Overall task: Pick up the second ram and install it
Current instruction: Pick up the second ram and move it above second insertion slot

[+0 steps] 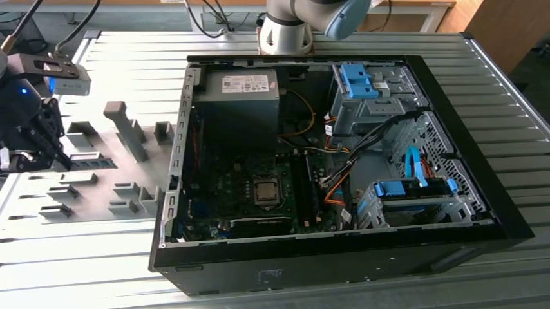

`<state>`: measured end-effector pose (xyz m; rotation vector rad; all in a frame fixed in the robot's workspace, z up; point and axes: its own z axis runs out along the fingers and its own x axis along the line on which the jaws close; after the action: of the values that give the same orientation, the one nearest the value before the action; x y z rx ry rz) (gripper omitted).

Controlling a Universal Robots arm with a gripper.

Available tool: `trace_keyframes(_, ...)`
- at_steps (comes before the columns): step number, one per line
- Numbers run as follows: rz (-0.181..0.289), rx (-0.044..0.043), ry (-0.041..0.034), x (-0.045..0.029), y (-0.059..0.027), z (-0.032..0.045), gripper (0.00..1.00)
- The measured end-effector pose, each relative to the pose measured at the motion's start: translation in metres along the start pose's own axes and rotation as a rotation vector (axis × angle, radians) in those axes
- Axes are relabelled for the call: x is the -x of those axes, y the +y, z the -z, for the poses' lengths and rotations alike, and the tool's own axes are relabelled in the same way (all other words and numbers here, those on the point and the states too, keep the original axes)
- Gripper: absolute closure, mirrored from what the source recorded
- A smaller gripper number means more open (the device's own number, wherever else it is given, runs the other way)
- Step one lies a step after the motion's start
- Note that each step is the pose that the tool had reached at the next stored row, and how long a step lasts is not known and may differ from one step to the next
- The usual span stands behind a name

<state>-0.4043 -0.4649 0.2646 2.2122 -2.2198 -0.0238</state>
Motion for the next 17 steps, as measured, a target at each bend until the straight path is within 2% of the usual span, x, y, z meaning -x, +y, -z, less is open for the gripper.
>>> trace_keyframes(12, -0.007, 0.0003, 0.0001, -0.0001, 0.0001, 0.0004, 0.86)
trace_keyframes(17, -0.007, -0.0003, 0.0027, 0.0000, 0.0004, 0.0013, 0.86)
